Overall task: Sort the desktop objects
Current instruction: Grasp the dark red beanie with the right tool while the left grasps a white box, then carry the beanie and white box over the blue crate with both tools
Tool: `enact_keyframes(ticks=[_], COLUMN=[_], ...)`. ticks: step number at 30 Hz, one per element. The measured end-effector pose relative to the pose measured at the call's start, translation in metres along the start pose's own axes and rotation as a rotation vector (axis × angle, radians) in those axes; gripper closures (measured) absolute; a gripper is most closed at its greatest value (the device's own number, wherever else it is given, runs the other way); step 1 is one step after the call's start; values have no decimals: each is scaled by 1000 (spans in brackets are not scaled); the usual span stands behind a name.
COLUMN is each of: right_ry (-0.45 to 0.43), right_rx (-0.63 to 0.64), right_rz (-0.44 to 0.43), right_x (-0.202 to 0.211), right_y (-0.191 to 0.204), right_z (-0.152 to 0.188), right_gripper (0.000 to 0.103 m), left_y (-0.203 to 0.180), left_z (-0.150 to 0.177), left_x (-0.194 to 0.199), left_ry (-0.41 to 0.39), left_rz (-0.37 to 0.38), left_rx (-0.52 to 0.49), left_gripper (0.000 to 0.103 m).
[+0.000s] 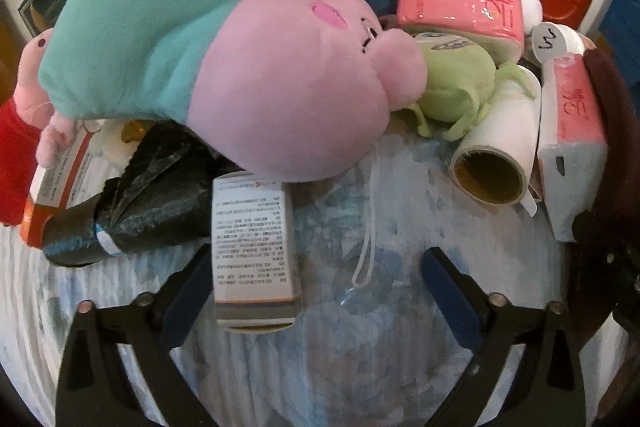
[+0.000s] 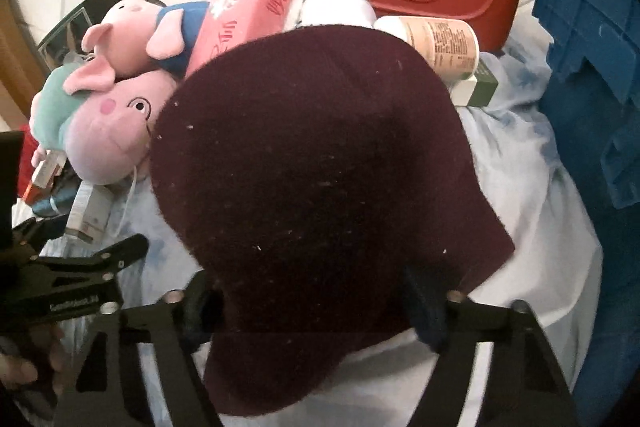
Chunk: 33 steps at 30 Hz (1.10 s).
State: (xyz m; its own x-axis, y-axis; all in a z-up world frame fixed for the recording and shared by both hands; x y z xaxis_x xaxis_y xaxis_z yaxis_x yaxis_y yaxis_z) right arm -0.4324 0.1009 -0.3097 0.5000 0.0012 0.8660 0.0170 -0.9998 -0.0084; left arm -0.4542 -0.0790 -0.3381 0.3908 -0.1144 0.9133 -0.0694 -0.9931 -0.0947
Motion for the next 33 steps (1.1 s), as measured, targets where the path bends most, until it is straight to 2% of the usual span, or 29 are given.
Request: enact_keyframes(ticks=[1, 3, 4, 6, 8, 9, 14, 17, 18, 22, 27, 33], right_ry=[2, 0, -4, -19, -35, -51, -127, -169, -184, -242, -310, -377], right_rx=[-4, -18, -23, -32, -36, -38, -42, -24, -18, 6, 42, 78], right_rz=[-4, -13, -13, -15, -15, -9, -24, -21, -21, -32, -40, -61], right_x=[1, 7, 11, 20, 31, 39, 72, 93, 103, 147, 195, 240], right_y=[-1, -5, -7, -10, -13, -13, -7, -1, 0, 5, 10, 19], right_z=[1, 3, 4, 5, 6, 8, 2, 1, 3, 12, 29, 47], right_gripper=[40, 51, 54, 68, 78, 79, 80, 80, 80, 80, 80, 80], left_y=[0, -1, -1, -4, -8, -11, -25, -21, -24, -20, -25, -30], left_z=[0, 0, 2, 3, 4, 4, 8, 14, 11, 24, 52, 71], left_x=[2, 9, 13, 22, 35, 45, 88, 117, 113, 142, 190, 241], left_ry=[-2, 4, 1, -7, -31, -47, -111, -146, -160, -227, -310, -400], left_rz=[-1, 0, 11, 26, 26, 35, 39, 51, 49, 60, 61, 36], left_rx=[3, 10, 14, 17, 7, 5, -6, 1, -4, -9, -10, -4], left_gripper=[21, 43, 48, 64, 66, 66, 66, 70, 73, 73, 73, 73])
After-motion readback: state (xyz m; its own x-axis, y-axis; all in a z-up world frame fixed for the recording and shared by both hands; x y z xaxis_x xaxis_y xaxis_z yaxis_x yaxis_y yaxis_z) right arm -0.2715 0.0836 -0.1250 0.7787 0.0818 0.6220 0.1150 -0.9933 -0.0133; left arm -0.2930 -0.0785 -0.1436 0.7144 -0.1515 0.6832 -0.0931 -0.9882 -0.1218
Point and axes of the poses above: each gripper's, at about its wrist camera, not at the fingertips, and x roughly against the way its jaws point, y to its left, z to its underside, the point moved 6 cm from there along -x, roughly the way its jaws point, and after that the axes turned 6 degrees about z, right-handed, at the moved point
